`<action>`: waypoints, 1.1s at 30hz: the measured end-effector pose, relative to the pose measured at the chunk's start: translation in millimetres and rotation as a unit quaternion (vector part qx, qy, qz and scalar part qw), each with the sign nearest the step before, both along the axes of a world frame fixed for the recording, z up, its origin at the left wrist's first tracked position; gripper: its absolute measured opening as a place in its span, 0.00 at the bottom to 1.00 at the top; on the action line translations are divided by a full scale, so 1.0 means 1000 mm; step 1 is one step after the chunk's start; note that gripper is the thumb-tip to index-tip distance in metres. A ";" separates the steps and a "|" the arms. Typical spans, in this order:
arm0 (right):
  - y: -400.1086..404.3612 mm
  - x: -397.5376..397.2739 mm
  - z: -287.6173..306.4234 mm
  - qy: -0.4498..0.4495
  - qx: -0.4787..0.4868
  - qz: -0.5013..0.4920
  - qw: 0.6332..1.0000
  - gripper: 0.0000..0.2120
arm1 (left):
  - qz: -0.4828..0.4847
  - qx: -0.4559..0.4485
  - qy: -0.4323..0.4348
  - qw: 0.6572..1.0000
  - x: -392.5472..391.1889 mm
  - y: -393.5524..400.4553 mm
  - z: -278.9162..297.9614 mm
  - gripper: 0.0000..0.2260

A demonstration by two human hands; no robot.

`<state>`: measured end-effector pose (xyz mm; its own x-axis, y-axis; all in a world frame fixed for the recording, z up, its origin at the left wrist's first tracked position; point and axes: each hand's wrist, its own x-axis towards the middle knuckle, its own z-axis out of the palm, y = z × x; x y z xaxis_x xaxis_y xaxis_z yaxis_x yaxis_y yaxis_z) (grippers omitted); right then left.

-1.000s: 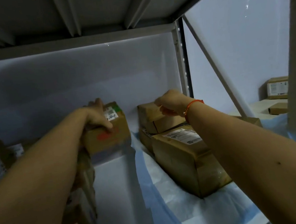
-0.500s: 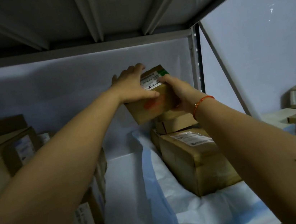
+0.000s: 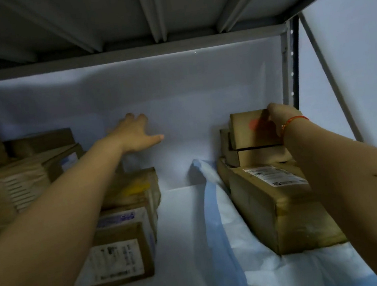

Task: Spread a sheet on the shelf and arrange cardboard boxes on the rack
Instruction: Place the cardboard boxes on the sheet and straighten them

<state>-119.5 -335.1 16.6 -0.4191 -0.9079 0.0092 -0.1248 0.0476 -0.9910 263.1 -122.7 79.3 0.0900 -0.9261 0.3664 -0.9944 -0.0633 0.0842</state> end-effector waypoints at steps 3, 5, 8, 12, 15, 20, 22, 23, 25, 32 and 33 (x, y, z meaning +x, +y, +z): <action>-0.005 0.009 0.000 0.047 0.042 -0.008 0.998 0.30 | 0.040 0.057 0.018 0.997 0.019 0.009 -0.011 0.39; -0.018 0.004 -0.005 0.049 0.023 -0.013 0.998 0.26 | 0.065 0.096 0.035 0.993 0.032 0.013 -0.019 0.39; 0.030 0.020 0.009 0.039 0.015 -0.124 0.991 0.37 | 0.090 0.144 0.051 0.984 0.042 0.022 -0.027 0.40; 0.160 0.071 0.041 0.126 -0.024 -0.203 0.971 0.30 | 0.108 0.224 0.098 0.964 0.037 0.041 -0.035 0.42; 0.176 0.091 0.044 0.162 -0.078 -0.228 0.957 0.28 | 0.135 0.275 0.112 0.945 0.034 0.052 -0.042 0.51; 0.211 0.128 0.042 0.197 -0.095 -0.145 0.965 0.28 | 0.167 0.326 0.140 0.920 0.015 0.088 -0.046 0.47; 0.221 0.139 0.038 0.203 -0.103 -0.110 0.967 0.26 | 0.168 0.369 0.144 0.903 0.009 0.100 -0.049 0.49; 0.228 0.144 0.035 0.205 -0.101 -0.090 0.969 0.26 | 0.165 0.393 0.139 0.894 0.007 0.107 -0.051 0.50; 0.243 0.152 0.031 0.212 -0.108 -0.062 0.969 0.25 | 0.155 0.429 0.114 0.882 0.005 0.119 -0.059 0.53; 0.276 0.161 0.018 0.248 -0.130 0.015 0.960 0.23 | 0.099 0.261 0.144 0.949 0.015 0.139 -0.099 0.50; 0.279 0.164 0.016 0.252 -0.128 0.029 0.959 0.22 | 0.098 0.219 0.169 0.956 0.017 0.140 -0.104 0.51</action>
